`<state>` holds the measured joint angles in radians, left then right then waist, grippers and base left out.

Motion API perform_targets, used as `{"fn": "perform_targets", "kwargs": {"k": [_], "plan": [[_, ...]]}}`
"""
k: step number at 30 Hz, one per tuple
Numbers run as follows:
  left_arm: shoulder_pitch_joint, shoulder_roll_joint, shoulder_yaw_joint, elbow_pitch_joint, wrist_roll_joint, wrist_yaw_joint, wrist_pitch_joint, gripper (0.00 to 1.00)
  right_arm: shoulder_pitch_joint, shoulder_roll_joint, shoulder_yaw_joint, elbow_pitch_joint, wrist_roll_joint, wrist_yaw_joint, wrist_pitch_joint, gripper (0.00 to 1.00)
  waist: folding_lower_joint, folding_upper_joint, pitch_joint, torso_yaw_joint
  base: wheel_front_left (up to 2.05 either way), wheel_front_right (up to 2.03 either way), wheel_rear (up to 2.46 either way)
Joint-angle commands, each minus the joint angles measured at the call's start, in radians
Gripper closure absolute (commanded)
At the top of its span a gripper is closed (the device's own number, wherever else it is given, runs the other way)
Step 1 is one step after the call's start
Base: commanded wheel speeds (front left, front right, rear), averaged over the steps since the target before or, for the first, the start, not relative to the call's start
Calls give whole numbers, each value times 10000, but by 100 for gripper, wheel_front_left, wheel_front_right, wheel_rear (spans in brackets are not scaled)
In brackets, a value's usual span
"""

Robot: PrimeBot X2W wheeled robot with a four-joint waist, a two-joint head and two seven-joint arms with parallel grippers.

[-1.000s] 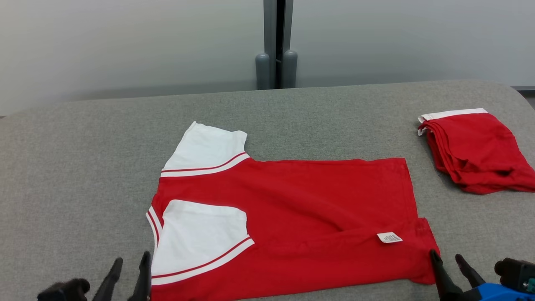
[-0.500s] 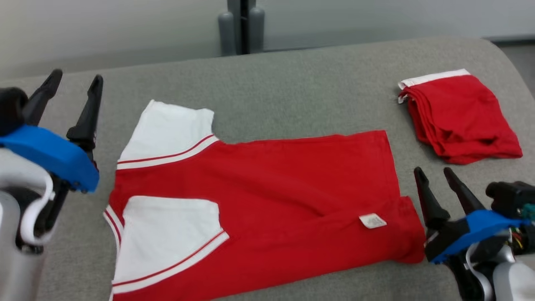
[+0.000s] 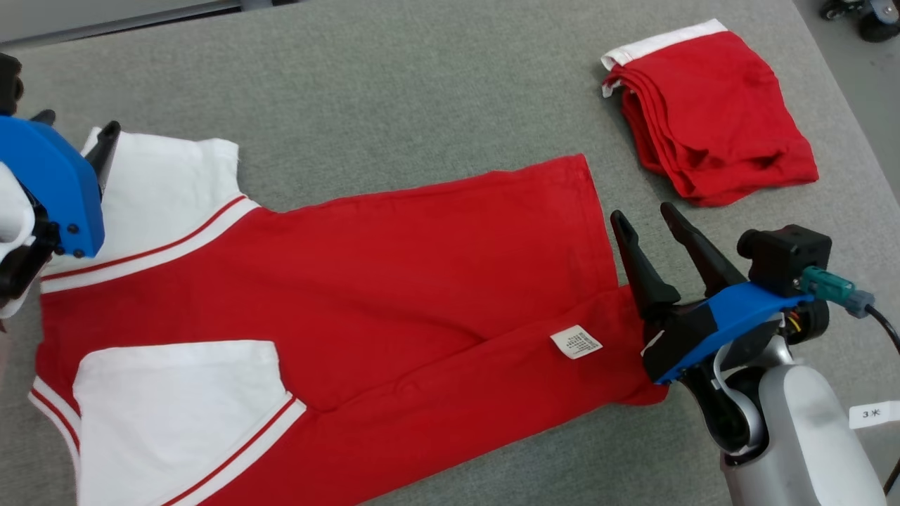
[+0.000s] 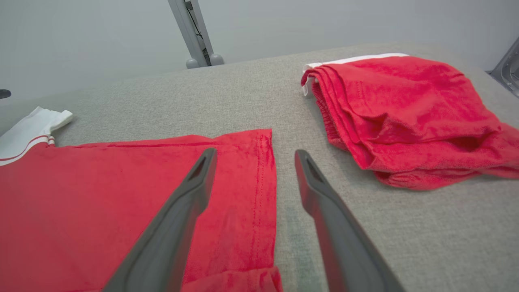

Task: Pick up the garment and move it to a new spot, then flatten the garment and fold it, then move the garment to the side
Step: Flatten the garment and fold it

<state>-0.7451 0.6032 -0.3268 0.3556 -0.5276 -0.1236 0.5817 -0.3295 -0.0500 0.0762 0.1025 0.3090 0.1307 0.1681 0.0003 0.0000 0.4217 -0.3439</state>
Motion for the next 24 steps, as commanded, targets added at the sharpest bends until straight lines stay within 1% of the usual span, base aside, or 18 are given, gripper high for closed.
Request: {"fn": "perform_targets", "kwargs": {"k": [1,4,7,9,15,16,17,18,19,20,24], "plan": [[-249,127,-46,302,-12,-42,112,0,-258,-12,141,103,138,1,-130,0,-3,0,181,-173,0,0,0],[-419,227,-84,830,-41,-42,261,0,-465,-9,350,289,241,1,-265,0,-3,0,446,-424,0,0,0],[-609,377,-144,1337,109,78,379,0,-621,-10,515,495,354,1,-474,0,-3,0,656,-621,0,0,0],[-589,363,-132,1566,58,149,445,0,-655,-10,538,590,383,1,-571,0,-3,0,692,-662,0,0,0],[-519,293,-312,1946,-108,95,807,0,-772,-10,562,748,465,1,-707,0,-3,0,710,-686,0,0,0],[-472,243,-382,1951,-217,62,951,14,-806,-10,578,773,489,1,-725,0,-3,0,709,-678,0,0,0],[-417,194,-466,1898,-345,13,1102,56,-837,-9,600,788,532,1,-739,0,-3,0,708,-665,0,0,0],[-392,173,-507,1833,-441,-19,1193,69,-865,-9,615,804,573,1,-744,0,-3,0,715,-650,0,0,0],[-396,179,-538,1730,-521,-40,1182,93,-892,-10,617,836,588,1,-747,0,-3,0,724,-633,0,0,0],[-413,198,-559,1650,-577,-33,1137,100,-938,-10,623,871,578,1,-748,0,-3,0,729,-613,0,0,0],[-580,242,-572,1447,-682,-43,806,100,-1183,-10,508,1030,459,1,-679,0,-3,0,677,-484,0,0,0]]}}
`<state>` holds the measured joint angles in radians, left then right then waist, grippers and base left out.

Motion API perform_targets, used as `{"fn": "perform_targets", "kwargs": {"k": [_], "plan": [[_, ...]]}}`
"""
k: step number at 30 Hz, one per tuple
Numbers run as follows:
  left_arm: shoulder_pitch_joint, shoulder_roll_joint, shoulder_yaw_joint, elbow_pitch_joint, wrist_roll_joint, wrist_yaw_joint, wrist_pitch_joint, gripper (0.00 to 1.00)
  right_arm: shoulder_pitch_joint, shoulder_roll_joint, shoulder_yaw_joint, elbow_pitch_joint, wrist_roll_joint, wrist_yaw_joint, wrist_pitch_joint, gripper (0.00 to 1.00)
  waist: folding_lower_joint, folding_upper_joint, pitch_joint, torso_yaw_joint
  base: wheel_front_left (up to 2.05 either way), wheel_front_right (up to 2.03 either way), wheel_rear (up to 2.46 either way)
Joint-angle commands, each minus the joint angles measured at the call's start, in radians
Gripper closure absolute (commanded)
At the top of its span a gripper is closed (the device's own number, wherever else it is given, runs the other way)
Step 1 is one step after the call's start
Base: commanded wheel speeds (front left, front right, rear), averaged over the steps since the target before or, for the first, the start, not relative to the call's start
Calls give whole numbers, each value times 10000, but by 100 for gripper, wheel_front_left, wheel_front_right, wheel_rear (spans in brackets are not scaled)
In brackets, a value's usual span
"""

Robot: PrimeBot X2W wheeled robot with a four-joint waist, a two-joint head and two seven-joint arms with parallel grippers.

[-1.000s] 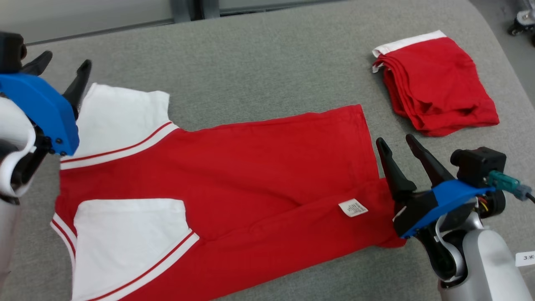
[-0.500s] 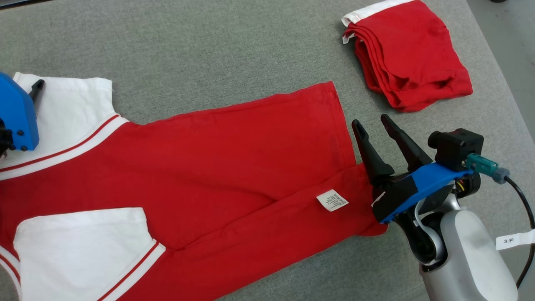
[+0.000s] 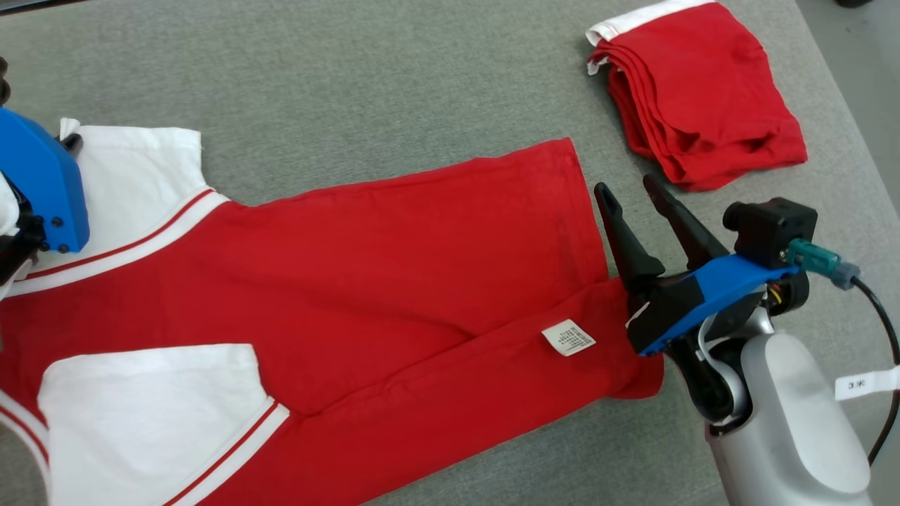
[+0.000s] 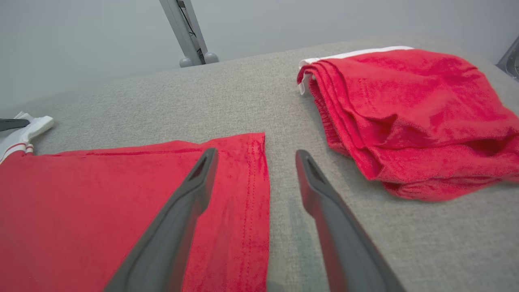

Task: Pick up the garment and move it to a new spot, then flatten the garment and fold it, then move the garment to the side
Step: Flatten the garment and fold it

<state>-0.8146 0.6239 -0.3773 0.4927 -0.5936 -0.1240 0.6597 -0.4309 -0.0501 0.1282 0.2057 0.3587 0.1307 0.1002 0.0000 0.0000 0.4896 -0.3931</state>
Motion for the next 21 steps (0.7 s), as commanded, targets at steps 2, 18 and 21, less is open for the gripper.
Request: {"fn": "perform_targets", "kwargs": {"k": [2,18,21], "plan": [[0,-58,-70,-17,-43,-49,-209,100,-298,-10,-137,134,-118,1,62,0,0,0,-88,127,0,0,0],[154,-612,-1458,-1656,-574,-63,-2443,100,-1641,-618,-1394,2440,-1189,1,1684,0,0,0,-1253,1697,0,0,0],[152,-649,-1528,-1836,-668,-63,-2703,100,-2074,-599,-1621,3125,-1189,1,1947,0,0,0,-1167,1937,0,0,0]]}}
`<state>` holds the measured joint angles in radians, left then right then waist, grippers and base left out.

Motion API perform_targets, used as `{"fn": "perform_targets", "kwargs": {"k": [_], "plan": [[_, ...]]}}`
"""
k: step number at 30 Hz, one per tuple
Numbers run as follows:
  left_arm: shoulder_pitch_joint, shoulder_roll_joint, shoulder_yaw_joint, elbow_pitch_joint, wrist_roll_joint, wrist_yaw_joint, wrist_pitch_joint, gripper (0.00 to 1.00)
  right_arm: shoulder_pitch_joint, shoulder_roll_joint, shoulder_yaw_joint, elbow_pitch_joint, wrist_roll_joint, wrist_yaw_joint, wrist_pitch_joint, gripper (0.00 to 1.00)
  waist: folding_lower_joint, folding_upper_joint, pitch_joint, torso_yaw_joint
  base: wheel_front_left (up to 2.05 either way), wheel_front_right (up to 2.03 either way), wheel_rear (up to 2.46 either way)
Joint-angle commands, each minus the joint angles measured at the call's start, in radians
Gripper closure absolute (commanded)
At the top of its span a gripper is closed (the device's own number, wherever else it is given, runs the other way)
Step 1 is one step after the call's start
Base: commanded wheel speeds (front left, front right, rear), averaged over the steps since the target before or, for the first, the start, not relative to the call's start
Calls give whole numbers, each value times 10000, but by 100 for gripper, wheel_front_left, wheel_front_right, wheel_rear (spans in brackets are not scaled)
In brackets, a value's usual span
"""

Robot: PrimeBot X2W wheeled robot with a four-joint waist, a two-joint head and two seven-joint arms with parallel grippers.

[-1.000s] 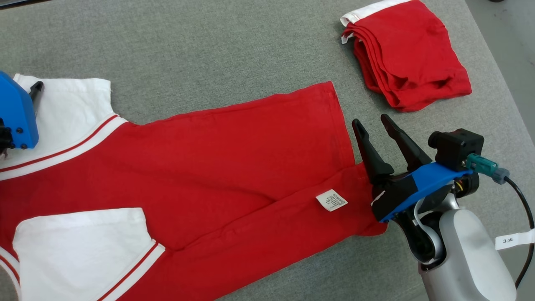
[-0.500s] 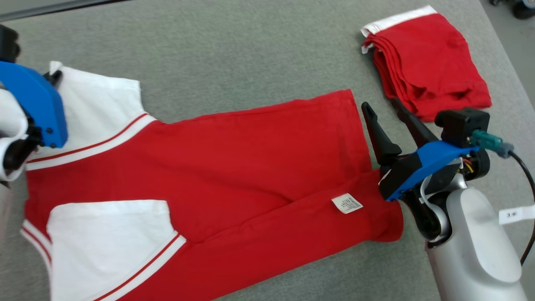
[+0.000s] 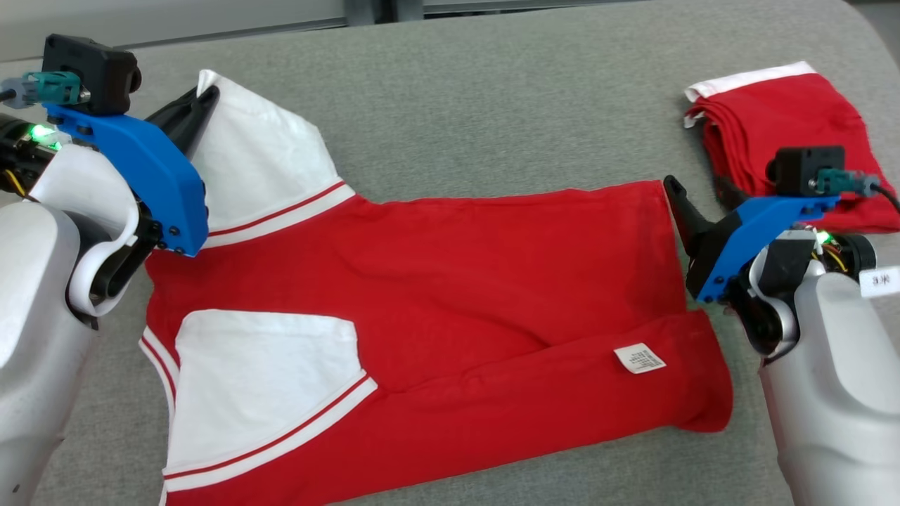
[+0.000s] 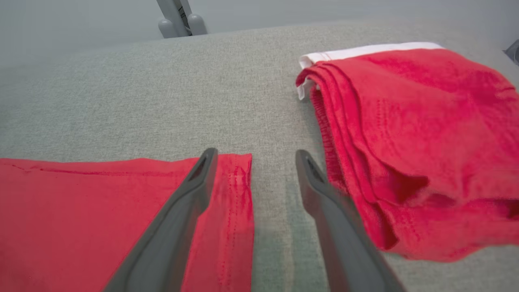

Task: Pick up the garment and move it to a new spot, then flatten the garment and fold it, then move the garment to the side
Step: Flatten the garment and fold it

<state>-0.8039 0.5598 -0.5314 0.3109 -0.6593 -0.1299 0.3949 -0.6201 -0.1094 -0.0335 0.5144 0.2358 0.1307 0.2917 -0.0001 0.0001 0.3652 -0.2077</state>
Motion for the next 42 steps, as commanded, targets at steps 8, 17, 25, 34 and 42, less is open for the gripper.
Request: {"fn": "perform_targets", "kwargs": {"k": [8,17,25,34,42], "plan": [[-59,-159,-120,-19,-53,-4,-511,100,-1241,-4,-133,1899,-117,1,356,4,1,-1,396,551,0,0,0],[105,-109,-187,214,-239,-5,-959,100,-1649,-73,132,3004,100,1,-596,100,1,-1,126,615,0,0,0],[878,-202,-77,-17,-677,-5,-1918,100,-1281,-118,410,3103,437,1,-1970,100,1,-1,-615,783,0,0,0],[3934,-129,264,-1218,-1314,486,-3510,100,877,-420,76,2106,659,1,-3634,100,1,-1,-1682,1202,0,0,0],[6542,-546,286,-1649,-1621,1136,-4893,100,3209,-85,-538,612,420,1,-3824,100,1,-1,-2267,1434,0,0,0]]}}
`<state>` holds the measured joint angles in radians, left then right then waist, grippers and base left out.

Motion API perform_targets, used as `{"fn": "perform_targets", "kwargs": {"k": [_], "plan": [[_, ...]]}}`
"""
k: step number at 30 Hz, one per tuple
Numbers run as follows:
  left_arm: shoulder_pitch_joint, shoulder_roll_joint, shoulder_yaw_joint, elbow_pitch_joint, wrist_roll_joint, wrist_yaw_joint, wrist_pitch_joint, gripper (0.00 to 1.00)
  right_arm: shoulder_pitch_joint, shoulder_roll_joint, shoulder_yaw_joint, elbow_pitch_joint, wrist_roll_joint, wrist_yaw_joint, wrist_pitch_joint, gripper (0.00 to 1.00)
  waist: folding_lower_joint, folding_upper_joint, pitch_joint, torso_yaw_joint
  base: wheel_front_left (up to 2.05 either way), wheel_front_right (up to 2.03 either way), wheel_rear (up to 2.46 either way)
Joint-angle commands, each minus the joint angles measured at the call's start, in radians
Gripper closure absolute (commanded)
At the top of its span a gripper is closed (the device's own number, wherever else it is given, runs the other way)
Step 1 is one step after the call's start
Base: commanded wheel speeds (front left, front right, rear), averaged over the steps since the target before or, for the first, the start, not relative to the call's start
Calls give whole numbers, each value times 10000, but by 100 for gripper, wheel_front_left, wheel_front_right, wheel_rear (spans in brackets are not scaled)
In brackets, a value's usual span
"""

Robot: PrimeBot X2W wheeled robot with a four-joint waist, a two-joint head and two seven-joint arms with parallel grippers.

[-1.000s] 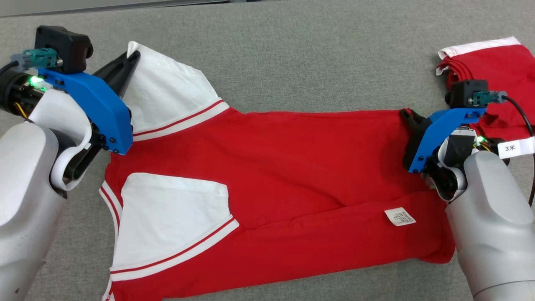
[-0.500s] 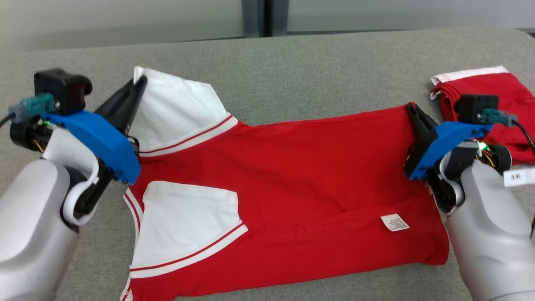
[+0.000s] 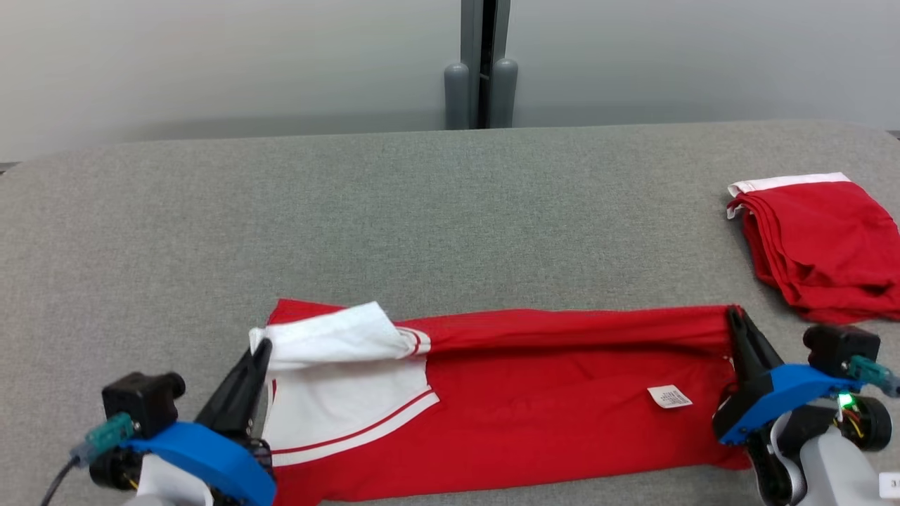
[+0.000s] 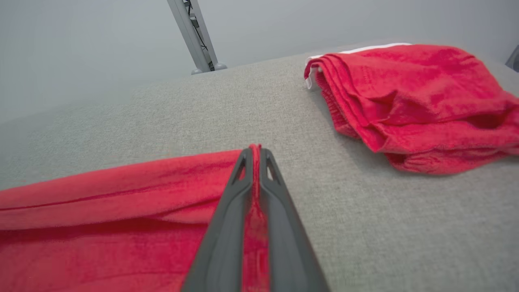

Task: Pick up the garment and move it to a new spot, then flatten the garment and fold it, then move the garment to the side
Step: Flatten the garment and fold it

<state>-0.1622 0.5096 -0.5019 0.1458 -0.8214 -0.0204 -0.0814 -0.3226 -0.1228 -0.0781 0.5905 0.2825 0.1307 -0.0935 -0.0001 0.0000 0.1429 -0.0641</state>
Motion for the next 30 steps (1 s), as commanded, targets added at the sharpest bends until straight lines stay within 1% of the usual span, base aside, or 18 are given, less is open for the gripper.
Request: {"fn": "perform_targets", "kwargs": {"k": [1,2,3,5,6,7,8,9,10,13,16,19,21,23,25,30], "plan": [[125,-44,-10,2,-1,41,-130,100,234,50,-91,-149,-47,1,28,100,1,0,-44,-2,0,0,0],[479,-169,-75,152,0,102,-388,100,644,160,-217,-489,-143,1,101,100,1,0,-123,7,0,0,0],[479,-169,-75,152,0,102,-388,100,644,160,-217,-489,-143,1,101,100,1,0,-123,7,0,0,0],[742,-347,-120,306,-63,50,-640,100,982,288,-337,-796,-230,1,182,100,1,0,-177,3,0,0,0],[842,-406,-135,355,-55,31,-776,100,1122,345,-377,-939,-287,1,213,92,1,0,-196,-4,0,0,0],[942,-469,-132,417,-78,-11,-924,95,1256,388,-420,-1069,-332,1,264,76,1,0,-212,-12,0,0,0],[1051,-545,-135,473,-116,-48,-1043,74,1381,428,-482,-1191,-382,1,273,55,1,0,-230,-17,0,0,0],[1151,-613,-151,477,-124,-131,-1184,52,1511,468,-532,-1308,-409,1,281,21,1,0,-245,-20,0,0,0],[1252,-677,-166,494,-154,-231,-1290,0,1642,509,-598,-1419,-440,1,301,0,1,0,-262,-20,0,0,0],[1586,-761,-35,573,-184,-347,-1551,0,1992,612,-867,-1747,-451,1,300,0,1,0,-319,-12,0,0,0],[1892,-850,246,543,-76,-202,-1718,0,2346,669,-1186,-2060,-520,1,293,0,1,0,-374,9,0,0,0],[2098,-839,690,390,177,49,-1810,0,2559,691,-1554,-2356,-602,1,313,0,1,0,-445,46,0,0,0],[2139,-902,1042,316,395,302,-1842,0,2641,708,-1747,-2511,-698,1,360,0,1,0,-487,73,0,0,0],[2060,-965,1334,192,820,530,-1845,0,2657,722,-1848,-2601,-796,1,423,0,1,0,-536,94,0,0,0],[1993,-1118,1597,26,1174,745,-1840,0,2600,728,-1716,-2631,-826,1,528,0,1,0,-562,109,0,0,0],[1879,-1527,2155,-160,1831,1023,-1843,0,2201,718,-1270,-2245,-857,1,723,0,1,0,-546,148,0,0,0]]}}
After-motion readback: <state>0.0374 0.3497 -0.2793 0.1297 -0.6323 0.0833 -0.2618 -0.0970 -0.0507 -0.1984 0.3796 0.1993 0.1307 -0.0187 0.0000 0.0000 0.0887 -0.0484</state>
